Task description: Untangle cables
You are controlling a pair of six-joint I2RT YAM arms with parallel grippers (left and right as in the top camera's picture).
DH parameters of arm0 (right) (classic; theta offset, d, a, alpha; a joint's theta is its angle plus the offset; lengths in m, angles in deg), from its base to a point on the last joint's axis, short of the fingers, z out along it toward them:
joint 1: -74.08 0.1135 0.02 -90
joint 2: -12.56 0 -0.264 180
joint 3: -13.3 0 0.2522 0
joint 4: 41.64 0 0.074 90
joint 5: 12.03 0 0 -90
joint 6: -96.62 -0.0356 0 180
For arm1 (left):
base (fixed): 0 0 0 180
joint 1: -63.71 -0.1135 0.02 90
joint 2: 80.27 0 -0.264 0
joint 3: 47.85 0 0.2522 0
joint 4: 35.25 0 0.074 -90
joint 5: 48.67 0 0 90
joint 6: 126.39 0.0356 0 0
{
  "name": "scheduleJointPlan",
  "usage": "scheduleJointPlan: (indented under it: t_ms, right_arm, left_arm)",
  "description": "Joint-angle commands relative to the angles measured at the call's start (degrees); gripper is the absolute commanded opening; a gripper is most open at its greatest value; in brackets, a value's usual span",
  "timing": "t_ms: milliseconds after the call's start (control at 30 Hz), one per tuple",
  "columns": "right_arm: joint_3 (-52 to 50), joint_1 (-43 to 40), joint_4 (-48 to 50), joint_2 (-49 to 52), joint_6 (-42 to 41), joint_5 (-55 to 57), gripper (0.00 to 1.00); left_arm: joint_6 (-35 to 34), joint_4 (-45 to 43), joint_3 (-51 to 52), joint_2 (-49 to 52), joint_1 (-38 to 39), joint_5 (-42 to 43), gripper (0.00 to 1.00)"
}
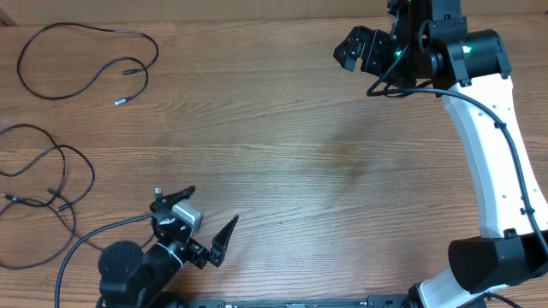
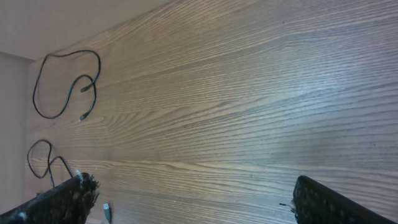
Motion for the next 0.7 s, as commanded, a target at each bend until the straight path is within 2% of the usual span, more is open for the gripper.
scheduleJointPlan:
  t_ms: [0,333,500,667]
  right_arm:
    - [0.17,-0.13,0.2,-1.66,0.44,0.42,1.0]
    - [0.17,-0.13,0.2,-1.66,0.44,0.42,1.0]
    - [0.17,-0.13,0.2,-1.66,0.44,0.42,1.0]
    - [0.17,-0.13,0.2,-1.66,0.44,0.44,1.0]
  left_arm:
    - [1.55,-4.85,5.66,-3.8,0.31,-4.0,0.99]
    - [0.76,-25.66,17.64,-9.35,0.31,-9.11,1.0]
    - [-6.97,-35.63,23.93,-10.16,0.31,-16.48,1.0]
    - [-8.31,-34.56,24.37,-10.16,0.26,-22.49,1.0]
